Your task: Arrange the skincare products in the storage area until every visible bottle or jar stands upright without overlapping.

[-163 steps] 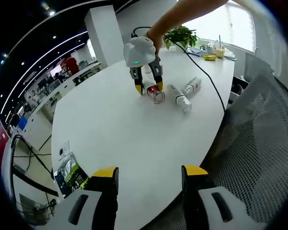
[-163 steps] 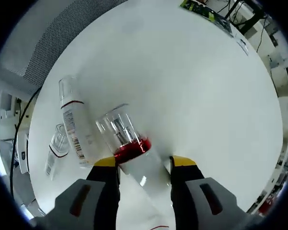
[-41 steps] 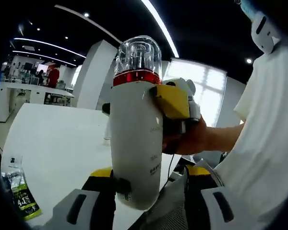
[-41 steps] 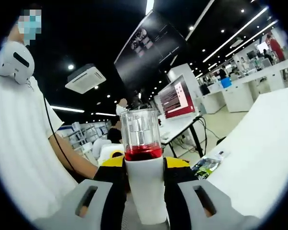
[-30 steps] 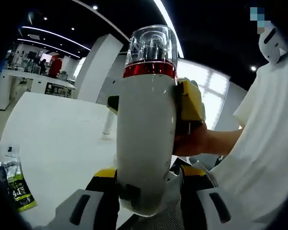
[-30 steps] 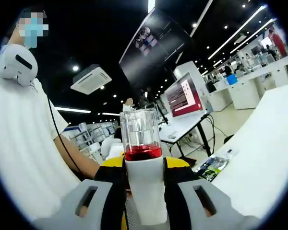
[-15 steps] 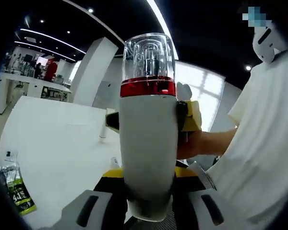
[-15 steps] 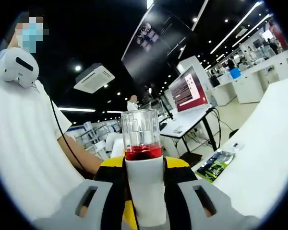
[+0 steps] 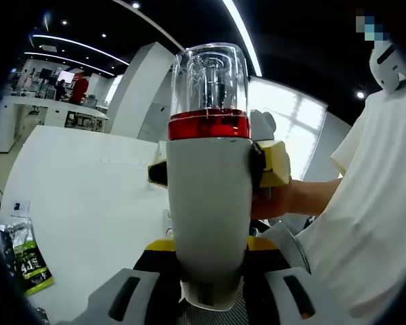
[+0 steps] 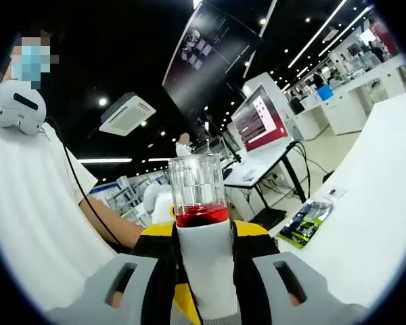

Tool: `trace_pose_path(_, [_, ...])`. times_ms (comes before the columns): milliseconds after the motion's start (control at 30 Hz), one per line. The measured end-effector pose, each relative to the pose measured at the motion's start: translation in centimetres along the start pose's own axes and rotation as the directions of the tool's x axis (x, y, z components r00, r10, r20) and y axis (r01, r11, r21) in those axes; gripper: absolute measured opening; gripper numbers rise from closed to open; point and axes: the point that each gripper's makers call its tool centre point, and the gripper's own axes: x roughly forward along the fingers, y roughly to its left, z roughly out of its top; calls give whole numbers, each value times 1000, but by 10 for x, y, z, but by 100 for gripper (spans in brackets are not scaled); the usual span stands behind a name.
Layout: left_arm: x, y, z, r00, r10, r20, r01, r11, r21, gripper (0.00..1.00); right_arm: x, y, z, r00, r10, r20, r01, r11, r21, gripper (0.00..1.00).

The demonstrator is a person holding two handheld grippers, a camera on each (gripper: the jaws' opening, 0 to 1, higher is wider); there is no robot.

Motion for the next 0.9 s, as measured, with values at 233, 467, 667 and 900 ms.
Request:
trace_pose_path(233, [-3,13,1,996,84,0,-84,996,-8,33,7,-9,-1,994,-110,4,110,993,-53,30])
trace_pose_path(467, [-6,28,0,985,170,-7,-171,985,-27,33,14,-18,-2,976,-218,-27,212,968,-134,30])
trace_pose_path(667, [-6,36,-5,975,218,-37,-218,976,-23,33,18,-24,-10,952,-297,-75,278,941,-192,31])
trace_pose_path(900, [-8,43,-9,965,256,-60,-257,966,-19,32,20,-34,-15,926,-360,-115,327,916,-232,31])
